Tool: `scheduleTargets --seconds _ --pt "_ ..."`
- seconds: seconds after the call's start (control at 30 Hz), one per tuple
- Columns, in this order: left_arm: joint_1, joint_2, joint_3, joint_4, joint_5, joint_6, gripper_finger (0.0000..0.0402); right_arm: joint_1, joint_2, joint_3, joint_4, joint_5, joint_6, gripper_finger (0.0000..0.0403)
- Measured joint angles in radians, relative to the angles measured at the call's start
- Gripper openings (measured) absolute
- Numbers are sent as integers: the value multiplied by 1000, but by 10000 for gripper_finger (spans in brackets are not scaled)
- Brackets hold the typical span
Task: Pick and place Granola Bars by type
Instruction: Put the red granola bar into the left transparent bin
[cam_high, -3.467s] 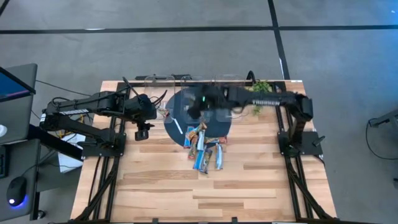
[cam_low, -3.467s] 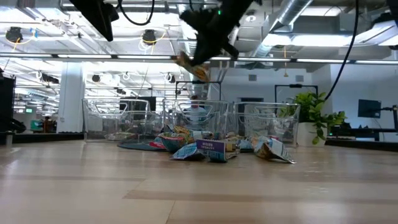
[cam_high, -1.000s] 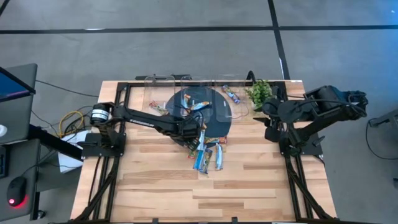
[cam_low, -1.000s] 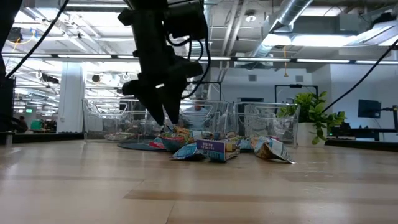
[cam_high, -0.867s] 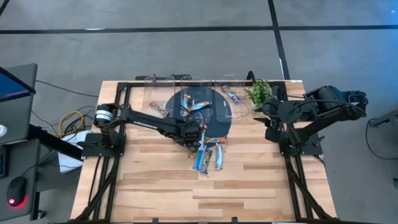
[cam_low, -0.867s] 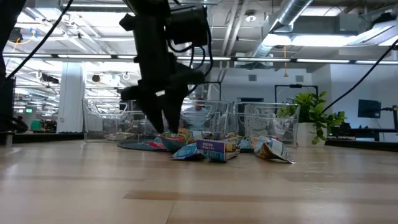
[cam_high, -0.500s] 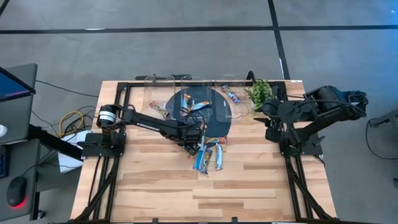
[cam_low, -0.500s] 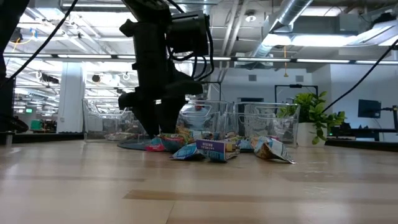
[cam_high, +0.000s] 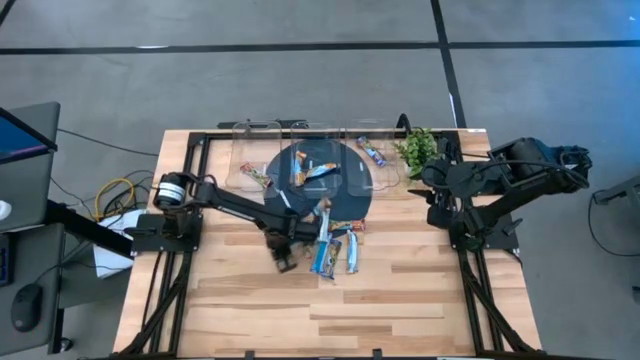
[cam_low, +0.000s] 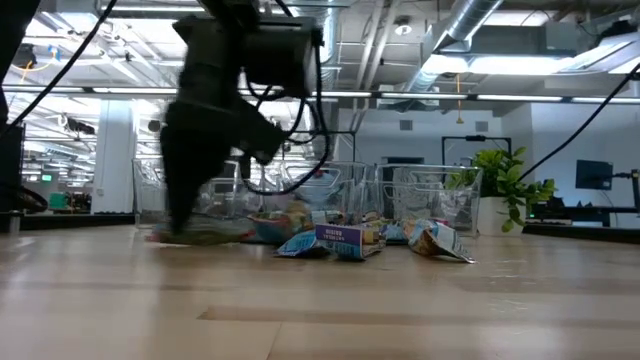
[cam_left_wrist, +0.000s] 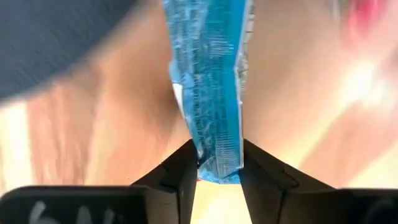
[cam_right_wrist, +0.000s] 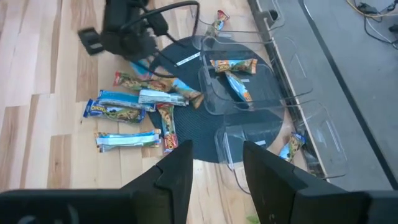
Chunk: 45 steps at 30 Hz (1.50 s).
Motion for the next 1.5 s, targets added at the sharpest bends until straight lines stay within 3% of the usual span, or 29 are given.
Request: scheduleTargets --seconds 0.17,0.4,0.67,0.83,1.1,1.2,1.3,1.5 --pt "-53 0 0 -114 11 63 88 0 0 0 0 0 0 134" --pt "-101 -29 17 -115 133 122 66 0 0 0 3 26 -1 134" --pt "-111 -163 49 -114 90 111 46 0 6 0 27 29 0 134" --pt "-88 -298 53 -115 -54 57 44 0 16 -1 32 29 0 134" --pt "30 -503 54 -163 -511 -123 43 -14 40 -1 87 30 0 134" --pt "110 -538 54 -225 -631 -163 43 -23 46 -1 114 29 0 134" --pt "205 -544 54 -286 -688 -167 43 -30 62 1 150 29 0 134" --pt "391 -543 2 -257 -647 -103 43 -35 105 -1 180 26 1 134"
